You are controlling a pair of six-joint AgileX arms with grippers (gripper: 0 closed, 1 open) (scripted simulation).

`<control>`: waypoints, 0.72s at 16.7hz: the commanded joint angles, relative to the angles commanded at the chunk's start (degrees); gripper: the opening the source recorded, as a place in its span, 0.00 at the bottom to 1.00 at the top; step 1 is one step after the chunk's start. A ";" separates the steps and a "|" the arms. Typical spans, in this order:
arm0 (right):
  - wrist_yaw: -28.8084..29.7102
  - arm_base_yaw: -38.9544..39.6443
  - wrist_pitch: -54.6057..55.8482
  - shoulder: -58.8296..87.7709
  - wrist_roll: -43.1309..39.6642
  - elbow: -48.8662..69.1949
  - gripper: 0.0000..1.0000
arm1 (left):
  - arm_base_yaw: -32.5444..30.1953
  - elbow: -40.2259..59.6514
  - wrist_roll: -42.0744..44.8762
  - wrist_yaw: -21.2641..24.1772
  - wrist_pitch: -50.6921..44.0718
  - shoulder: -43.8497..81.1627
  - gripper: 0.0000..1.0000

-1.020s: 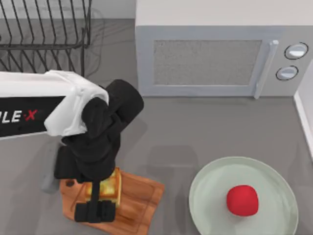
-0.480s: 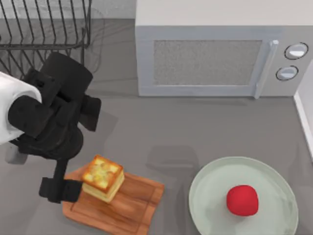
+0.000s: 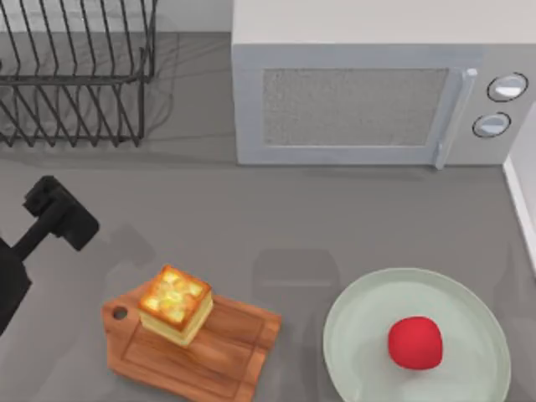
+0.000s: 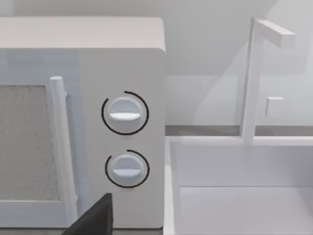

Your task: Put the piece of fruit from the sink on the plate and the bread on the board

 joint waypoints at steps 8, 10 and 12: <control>0.00 0.00 0.00 0.00 0.00 0.00 1.00 | 11.97 -21.55 45.57 0.99 16.28 -37.08 1.00; 0.00 0.00 0.00 0.00 0.00 0.00 1.00 | 13.91 -24.35 51.30 1.12 19.65 -42.64 1.00; 0.00 0.00 0.00 0.00 0.00 0.00 1.00 | 15.17 -26.02 54.59 1.19 21.95 -45.83 1.00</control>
